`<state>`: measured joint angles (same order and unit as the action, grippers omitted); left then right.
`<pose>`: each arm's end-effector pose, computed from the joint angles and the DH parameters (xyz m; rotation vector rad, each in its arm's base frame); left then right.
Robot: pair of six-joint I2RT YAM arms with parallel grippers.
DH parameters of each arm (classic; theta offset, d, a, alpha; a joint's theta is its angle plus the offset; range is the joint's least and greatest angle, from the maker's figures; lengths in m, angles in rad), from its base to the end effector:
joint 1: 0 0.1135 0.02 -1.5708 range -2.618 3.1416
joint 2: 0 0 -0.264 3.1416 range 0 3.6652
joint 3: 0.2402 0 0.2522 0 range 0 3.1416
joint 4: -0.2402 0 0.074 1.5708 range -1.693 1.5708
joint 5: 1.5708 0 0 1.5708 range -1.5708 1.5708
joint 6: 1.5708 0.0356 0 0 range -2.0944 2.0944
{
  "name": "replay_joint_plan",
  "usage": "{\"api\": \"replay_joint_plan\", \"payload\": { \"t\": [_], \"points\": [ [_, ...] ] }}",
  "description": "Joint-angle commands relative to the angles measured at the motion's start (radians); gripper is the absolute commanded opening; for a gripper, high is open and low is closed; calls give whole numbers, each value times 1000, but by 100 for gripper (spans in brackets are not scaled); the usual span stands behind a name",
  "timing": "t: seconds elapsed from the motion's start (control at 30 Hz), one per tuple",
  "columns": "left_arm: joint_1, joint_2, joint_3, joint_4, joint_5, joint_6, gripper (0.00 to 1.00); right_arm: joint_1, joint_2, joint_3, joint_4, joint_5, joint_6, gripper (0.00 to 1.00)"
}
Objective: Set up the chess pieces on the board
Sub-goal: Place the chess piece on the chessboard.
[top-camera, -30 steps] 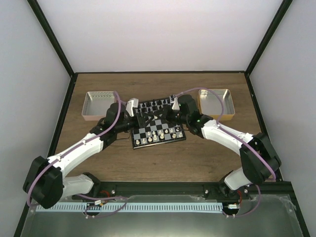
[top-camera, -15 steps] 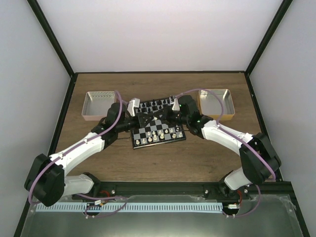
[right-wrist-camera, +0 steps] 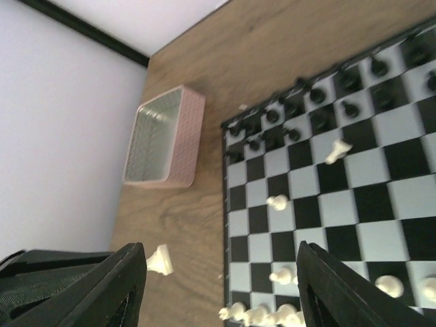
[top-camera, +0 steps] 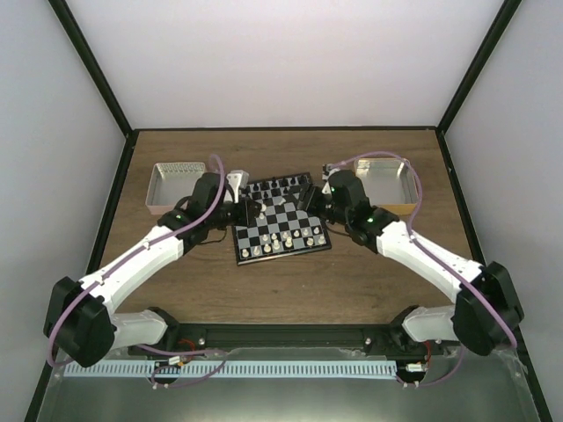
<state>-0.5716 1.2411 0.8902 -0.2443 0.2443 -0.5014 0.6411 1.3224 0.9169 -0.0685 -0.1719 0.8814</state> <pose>0.2267 -0.1560 0.2746 0.2281 2.2702 -0.8577 0.2375 0.1848 0.2781 0.1507 2.2266 1.0782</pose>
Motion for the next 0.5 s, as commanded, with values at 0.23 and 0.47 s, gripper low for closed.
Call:
{"api": "replay_joint_plan", "payload": {
  "t": [0.23,0.47],
  "points": [
    [-44,101,184,-363,-186,177,6,-1,-223,-118,-171,427,-64,64],
    [-150,191,293,-398,-255,189,6,-1,-322,-165,-210,557,-56,64]
  ]
}}
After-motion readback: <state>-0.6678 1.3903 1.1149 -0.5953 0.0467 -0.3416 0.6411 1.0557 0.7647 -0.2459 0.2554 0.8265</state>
